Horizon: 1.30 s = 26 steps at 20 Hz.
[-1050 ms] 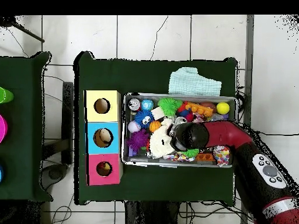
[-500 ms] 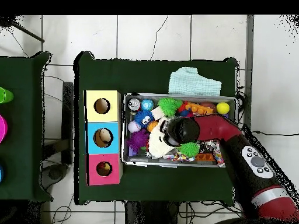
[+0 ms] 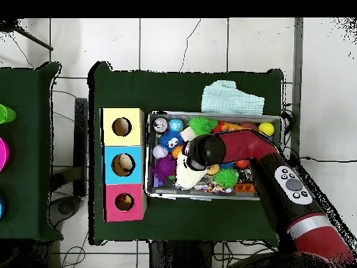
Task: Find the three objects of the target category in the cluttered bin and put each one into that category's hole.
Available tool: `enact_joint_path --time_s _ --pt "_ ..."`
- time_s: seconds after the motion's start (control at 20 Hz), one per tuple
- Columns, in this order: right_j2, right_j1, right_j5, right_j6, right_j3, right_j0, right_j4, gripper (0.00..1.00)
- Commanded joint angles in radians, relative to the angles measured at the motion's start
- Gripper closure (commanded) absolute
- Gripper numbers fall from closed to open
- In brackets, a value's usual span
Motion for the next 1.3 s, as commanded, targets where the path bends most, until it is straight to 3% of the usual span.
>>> enact_joint_path --time_s 0.05,0.15,0.25,0.45,0.5,0.55,0.6,0.7,0.9,1.3 --pt "-0.021 0.015 0.086 -0.122 -0.069 0.031 0.016 1.0" --pt "-0.03 0.02 0.066 -0.093 -0.055 0.022 0.024 1.0" --pt "-0.049 -0.011 0.019 -0.041 0.013 0.048 0.003 1.0" --pt "-0.082 -0.08 0.006 0.017 0.058 0.092 -0.003 1.0" --pt "-0.086 -0.083 0.0 0.019 0.061 0.096 -0.002 1.0" --pt "-0.081 -0.064 0.031 -0.045 -0.001 0.056 0.005 1.0" --pt "-0.083 -0.06 0.037 -0.054 -0.009 0.053 0.011 1.0" --pt "-0.094 -0.055 0.002 -0.01 0.026 0.085 0.002 1.0" --pt "-0.096 -0.035 0.007 -0.036 0.0 0.076 0.001 1.0" --pt "-0.092 -0.121 0.037 -0.048 0.052 0.073 0.031 1.0"
